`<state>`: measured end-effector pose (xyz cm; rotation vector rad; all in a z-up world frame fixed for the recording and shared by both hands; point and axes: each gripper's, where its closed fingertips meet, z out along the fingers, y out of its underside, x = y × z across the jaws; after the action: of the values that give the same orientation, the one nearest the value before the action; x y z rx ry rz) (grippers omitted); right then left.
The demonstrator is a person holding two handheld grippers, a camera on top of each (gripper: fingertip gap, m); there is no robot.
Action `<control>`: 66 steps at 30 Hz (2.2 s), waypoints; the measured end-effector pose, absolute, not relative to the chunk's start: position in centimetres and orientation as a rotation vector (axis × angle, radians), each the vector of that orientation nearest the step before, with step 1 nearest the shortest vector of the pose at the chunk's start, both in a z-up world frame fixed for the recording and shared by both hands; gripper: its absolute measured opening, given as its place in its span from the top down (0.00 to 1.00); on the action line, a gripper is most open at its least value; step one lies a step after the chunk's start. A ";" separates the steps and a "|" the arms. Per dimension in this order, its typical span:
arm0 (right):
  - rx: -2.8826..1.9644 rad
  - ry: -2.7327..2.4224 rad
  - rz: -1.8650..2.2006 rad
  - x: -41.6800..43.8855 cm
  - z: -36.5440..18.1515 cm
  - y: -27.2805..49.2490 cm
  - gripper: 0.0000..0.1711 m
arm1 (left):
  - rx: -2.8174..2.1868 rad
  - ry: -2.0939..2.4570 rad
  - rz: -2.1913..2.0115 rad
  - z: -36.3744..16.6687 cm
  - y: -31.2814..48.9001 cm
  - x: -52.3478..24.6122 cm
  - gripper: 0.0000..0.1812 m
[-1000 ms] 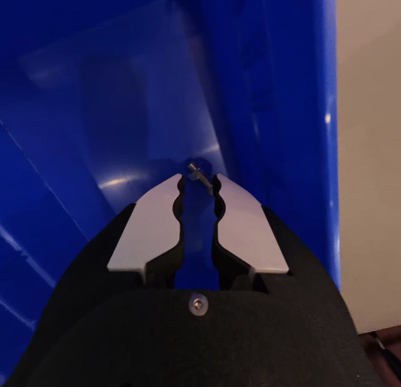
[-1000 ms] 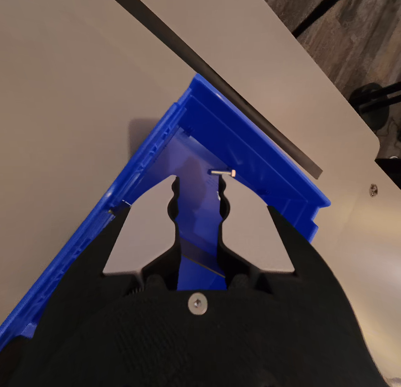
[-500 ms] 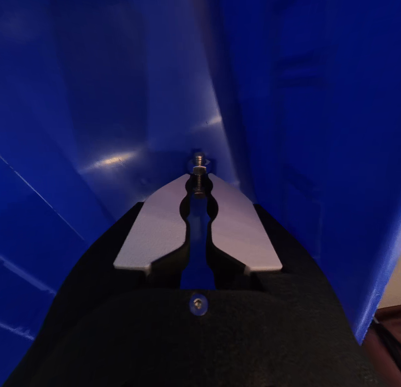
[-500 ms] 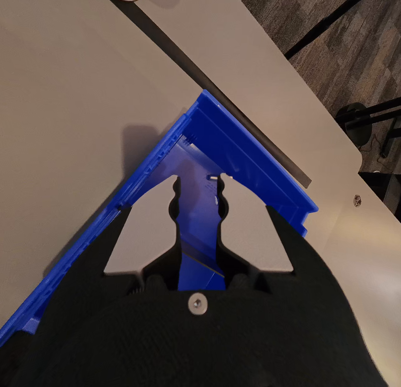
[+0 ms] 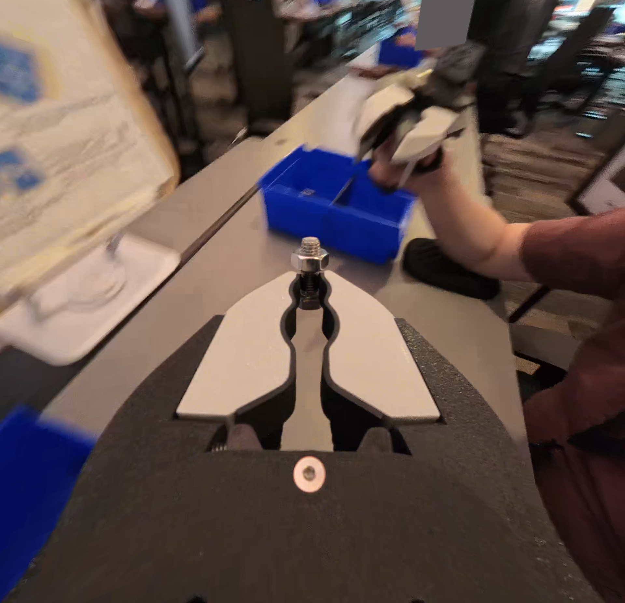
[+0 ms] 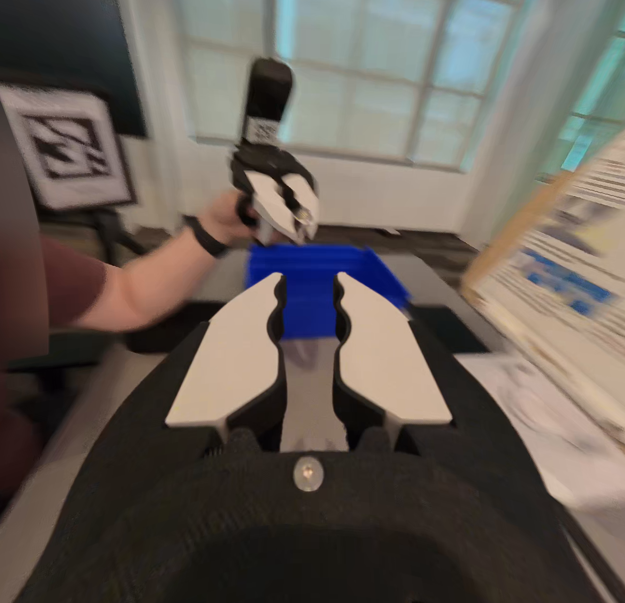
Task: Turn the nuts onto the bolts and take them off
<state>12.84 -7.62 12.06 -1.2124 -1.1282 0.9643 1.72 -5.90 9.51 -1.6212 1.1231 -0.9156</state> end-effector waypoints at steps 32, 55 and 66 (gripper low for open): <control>-1.118 -1.193 1.283 9.7 11.4 -12.0 0.94 | -1.467 1.380 -1.035 7.6 -12.2 11.4 0.77; -1.098 -1.171 1.253 10.1 11.8 -11.7 0.95 | -1.394 1.331 -0.920 7.1 -11.5 13.4 0.89; -1.104 -1.166 1.300 10.3 11.7 -11.5 0.94 | -1.404 1.330 -0.881 7.0 -11.3 13.4 0.92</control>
<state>10.25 -11.55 11.75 -1.1045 -1.1663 1.3001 13.42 -11.26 6.96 -1.4035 1.3304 -0.8814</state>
